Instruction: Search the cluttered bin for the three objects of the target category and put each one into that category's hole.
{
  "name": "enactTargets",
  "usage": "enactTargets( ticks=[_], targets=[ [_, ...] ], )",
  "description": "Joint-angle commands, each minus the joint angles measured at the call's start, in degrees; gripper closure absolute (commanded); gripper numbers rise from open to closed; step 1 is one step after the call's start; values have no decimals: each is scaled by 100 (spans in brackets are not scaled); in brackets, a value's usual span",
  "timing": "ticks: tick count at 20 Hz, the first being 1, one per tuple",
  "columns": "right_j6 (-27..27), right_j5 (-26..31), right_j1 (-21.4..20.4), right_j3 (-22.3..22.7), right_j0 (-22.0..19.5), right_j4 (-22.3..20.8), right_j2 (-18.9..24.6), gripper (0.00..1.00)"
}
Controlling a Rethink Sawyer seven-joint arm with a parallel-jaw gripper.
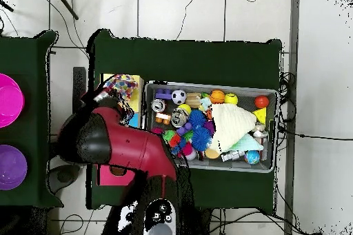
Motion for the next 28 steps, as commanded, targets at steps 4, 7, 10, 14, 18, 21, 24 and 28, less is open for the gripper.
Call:
enactTargets(
  ticks=[4,7,10,14,18,21,24,28],
  targets=[
    [684,-170,124,202,45,-211,379,100],
    [636,-260,46,296,-108,-212,574,100],
    [210,-304,-34,414,-612,-382,1215,100],
    [-1,118,-27,357,-700,-512,1312,100],
    [618,723,383,-423,281,-606,-262,100],
    [906,1116,527,-625,633,-563,-829,100],
    [616,948,569,-706,639,-671,-920,100],
    [731,806,620,-715,669,-605,-975,100]
  ],
)
